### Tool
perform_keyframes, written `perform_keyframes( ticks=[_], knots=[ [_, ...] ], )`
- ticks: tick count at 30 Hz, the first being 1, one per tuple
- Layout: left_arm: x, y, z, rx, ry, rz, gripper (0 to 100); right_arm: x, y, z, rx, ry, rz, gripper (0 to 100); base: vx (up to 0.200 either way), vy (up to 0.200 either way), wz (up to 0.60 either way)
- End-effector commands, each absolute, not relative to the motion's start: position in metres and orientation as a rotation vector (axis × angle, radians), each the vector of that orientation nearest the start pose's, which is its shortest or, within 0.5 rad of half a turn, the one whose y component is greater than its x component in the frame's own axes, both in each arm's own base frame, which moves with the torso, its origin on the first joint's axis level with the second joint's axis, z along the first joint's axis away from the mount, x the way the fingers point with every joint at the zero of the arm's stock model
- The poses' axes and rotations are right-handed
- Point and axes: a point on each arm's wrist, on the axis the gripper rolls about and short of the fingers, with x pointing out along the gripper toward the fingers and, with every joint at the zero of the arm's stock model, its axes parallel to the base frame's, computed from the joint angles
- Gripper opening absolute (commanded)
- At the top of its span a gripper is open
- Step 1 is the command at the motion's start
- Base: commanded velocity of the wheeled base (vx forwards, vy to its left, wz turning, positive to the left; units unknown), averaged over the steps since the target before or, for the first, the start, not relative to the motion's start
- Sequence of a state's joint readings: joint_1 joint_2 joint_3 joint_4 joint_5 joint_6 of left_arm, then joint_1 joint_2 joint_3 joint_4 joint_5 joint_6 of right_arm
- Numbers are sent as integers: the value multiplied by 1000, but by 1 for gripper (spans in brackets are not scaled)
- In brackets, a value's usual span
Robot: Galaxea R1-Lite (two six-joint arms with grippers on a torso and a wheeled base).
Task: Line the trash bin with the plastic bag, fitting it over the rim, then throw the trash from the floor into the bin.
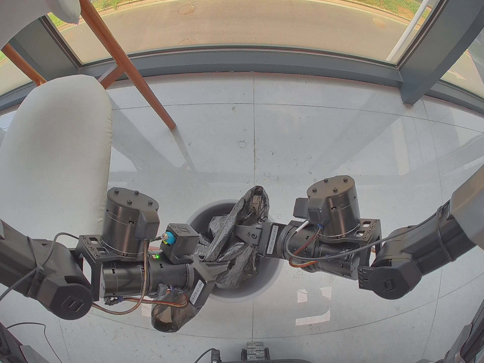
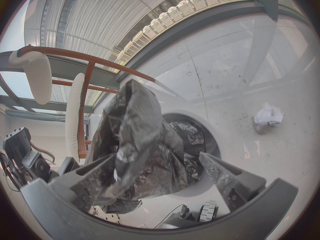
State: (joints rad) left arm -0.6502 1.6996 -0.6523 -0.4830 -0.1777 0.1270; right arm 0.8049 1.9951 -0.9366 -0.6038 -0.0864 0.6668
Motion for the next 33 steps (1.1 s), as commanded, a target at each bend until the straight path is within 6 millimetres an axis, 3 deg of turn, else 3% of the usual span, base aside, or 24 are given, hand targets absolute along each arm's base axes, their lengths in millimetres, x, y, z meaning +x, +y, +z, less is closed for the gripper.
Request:
perform_keyframes(
  ticks=[1,8,14,15,33],
  knots=[
    [221,-173,123,258,535,-841,0,257,267,109,422,639,534,0,0,0,0],
    [224,-188,117,252,552,-873,0,263,262,110,426,629,515,0,0,0,0],
    [231,-194,112,229,571,-871,0,281,242,110,437,609,446,0,0,0,0],
    [233,-197,113,228,565,-874,100,284,238,111,440,604,434,0,0,0,0],
    [238,-204,95,211,644,-808,100,283,239,113,443,587,429,0,0,0,0]
  ],
)
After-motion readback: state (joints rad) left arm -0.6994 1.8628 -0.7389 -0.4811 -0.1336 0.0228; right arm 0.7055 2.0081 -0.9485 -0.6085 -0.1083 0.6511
